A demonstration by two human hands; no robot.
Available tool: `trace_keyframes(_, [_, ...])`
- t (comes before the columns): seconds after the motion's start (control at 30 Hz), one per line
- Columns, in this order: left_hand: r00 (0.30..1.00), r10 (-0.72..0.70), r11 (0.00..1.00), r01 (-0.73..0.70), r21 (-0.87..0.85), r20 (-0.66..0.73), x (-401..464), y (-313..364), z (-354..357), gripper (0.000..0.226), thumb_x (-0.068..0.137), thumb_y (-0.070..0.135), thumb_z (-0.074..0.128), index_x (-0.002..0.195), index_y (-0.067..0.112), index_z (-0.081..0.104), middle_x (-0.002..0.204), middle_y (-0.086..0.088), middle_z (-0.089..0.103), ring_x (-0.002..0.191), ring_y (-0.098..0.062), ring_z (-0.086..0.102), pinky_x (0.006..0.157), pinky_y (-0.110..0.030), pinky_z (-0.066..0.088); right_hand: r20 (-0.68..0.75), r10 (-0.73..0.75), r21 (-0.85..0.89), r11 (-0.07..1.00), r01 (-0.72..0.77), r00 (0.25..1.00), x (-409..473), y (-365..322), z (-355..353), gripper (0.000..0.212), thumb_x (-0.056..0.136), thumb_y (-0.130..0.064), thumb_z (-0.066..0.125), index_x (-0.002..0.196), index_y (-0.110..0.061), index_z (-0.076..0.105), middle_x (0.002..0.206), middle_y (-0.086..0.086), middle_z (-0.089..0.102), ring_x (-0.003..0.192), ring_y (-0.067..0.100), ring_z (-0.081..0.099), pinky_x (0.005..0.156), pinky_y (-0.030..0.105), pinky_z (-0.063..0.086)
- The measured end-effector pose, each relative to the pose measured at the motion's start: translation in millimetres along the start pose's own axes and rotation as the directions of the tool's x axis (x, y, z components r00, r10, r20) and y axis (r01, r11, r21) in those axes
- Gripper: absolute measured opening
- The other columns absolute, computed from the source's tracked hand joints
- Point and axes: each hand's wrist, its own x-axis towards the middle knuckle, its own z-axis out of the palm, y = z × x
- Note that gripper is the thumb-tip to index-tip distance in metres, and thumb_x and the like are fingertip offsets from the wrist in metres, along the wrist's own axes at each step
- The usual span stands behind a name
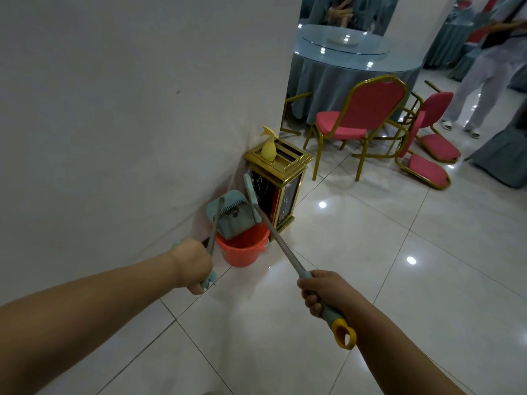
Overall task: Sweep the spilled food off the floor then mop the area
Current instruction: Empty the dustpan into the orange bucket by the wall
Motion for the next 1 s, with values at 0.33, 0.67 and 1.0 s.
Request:
trace_keyframes(0.33, [0.975,-0.075,0.993,0.054,-0.101,-0.208,-2.4,-7.5,19.1,0.035,0.085,0.051,0.044,0.075,0.018,0.052,0.063,0.002,0.048,0.062,-0.018,0.047,0.054,-0.025,0.036,-0.03,0.002,-0.013,1.0,-0.003,1.0,-9.3,-2.2,8.2,0.008,0.093,-0.005,0.054,0.098,0.0,0.057,0.057,0.006,0.051,0.036,0.008,0.045,0.036,0.017,0.042])
trace_keyframes(0.67, [0.742,-0.627,0.639,0.314,-0.703,-0.238,-35.1,-47.7,-8.4,0.058,0.08,0.077,0.034,0.062,0.023,0.046,0.066,0.004,0.052,0.066,-0.017,0.054,0.053,-0.026,0.033,-0.078,0.028,0.036,0.999,-0.025,0.997,-23.4,-24.5,28.3,0.014,0.094,-0.006,0.052,0.105,0.001,0.051,0.059,0.006,0.045,0.039,0.009,0.04,0.033,0.016,0.039])
trace_keyframes(1.0, [0.601,-0.795,0.195,0.123,-0.973,-0.083,-73.7,-90.7,-28.9,0.067,0.071,0.081,0.044,0.048,0.018,0.055,0.047,0.0,0.054,0.044,-0.017,0.051,0.047,-0.022,0.033,-0.038,0.131,0.298,0.948,-0.114,0.991,-38.1,-83.9,47.8,0.011,0.088,0.002,0.035,0.089,-0.001,0.045,0.055,0.008,0.043,0.026,0.009,0.041,0.029,0.012,0.039])
